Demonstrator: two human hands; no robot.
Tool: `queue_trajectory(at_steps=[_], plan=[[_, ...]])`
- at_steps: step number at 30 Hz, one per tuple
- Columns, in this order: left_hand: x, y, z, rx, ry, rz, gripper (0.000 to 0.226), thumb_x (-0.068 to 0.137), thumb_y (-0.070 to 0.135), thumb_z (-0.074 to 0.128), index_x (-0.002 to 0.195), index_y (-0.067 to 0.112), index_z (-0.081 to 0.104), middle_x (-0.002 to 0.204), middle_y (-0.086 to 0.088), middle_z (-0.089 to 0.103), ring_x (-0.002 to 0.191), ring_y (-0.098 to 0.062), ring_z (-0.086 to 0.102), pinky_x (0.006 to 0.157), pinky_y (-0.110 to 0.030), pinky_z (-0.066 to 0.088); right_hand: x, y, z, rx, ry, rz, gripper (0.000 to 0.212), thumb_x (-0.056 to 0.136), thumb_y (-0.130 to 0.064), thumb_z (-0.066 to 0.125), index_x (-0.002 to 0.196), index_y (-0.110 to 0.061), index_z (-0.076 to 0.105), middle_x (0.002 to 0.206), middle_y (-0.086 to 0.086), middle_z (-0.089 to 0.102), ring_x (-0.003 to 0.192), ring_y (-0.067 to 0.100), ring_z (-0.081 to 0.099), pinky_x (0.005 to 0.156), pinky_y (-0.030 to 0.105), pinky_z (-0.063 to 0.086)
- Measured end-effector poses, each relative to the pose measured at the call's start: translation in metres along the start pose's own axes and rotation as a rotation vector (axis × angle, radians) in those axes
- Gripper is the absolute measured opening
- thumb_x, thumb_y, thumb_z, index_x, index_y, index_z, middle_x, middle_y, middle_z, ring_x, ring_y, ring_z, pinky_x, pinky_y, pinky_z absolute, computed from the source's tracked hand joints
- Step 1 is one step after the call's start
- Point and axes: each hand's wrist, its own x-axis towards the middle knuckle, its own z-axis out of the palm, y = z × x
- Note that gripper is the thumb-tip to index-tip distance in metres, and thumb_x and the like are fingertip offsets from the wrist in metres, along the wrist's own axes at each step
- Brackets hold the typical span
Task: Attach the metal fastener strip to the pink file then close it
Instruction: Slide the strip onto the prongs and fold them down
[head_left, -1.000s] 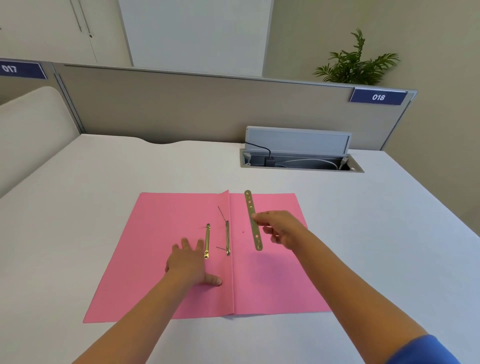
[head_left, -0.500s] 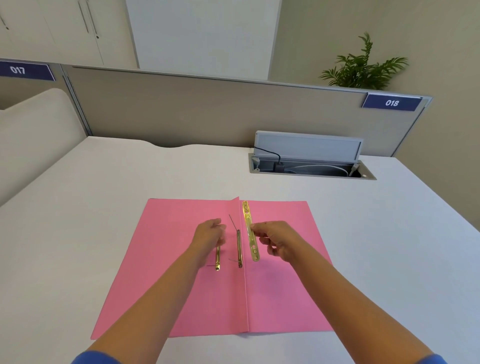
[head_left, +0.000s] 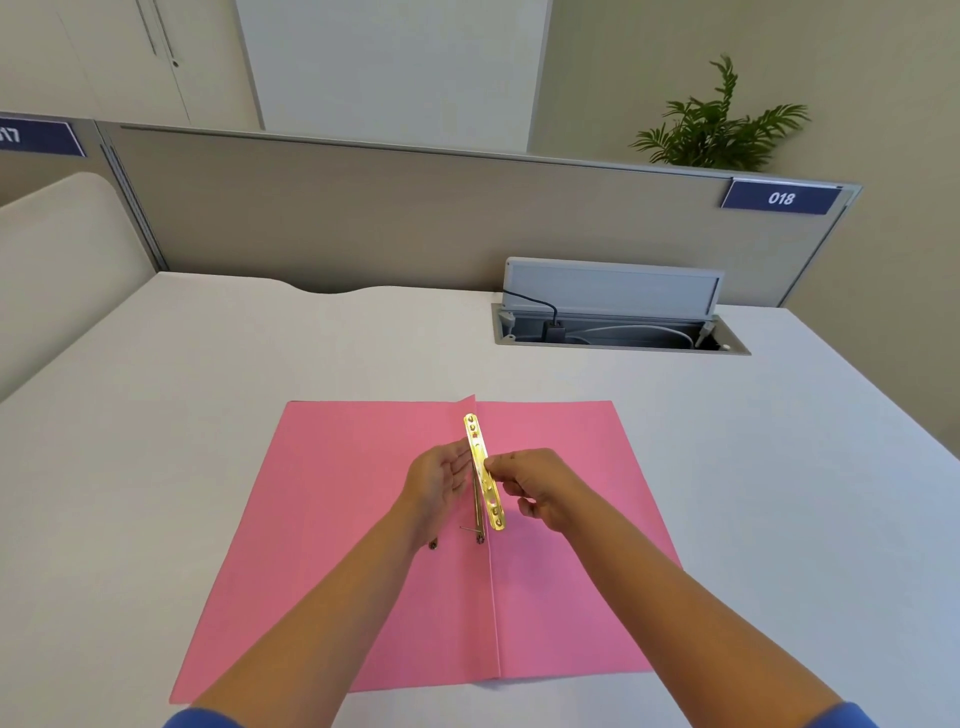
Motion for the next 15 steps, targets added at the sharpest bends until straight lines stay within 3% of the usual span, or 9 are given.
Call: queue_trajectory(at_steps=[15], plan=[[-0.0016, -0.0020, 0.0015, -0.004, -0.030, 0.016, 0.050, 0.094, 0.014, 0.019, 0.137, 0.001, 0.039, 0.143, -0.018, 0.045, 0.135, -0.027, 0.039, 0.115, -0.037, 0.026, 0.0085, 0.0074, 0.0032, 0.025, 0.017, 0.010, 0.015, 0.082, -0.002, 0.061, 0.068, -0.008, 0.064, 0.058, 0.003, 0.045, 0.052, 0.011, 0.032, 0.052, 0.024, 0.023]])
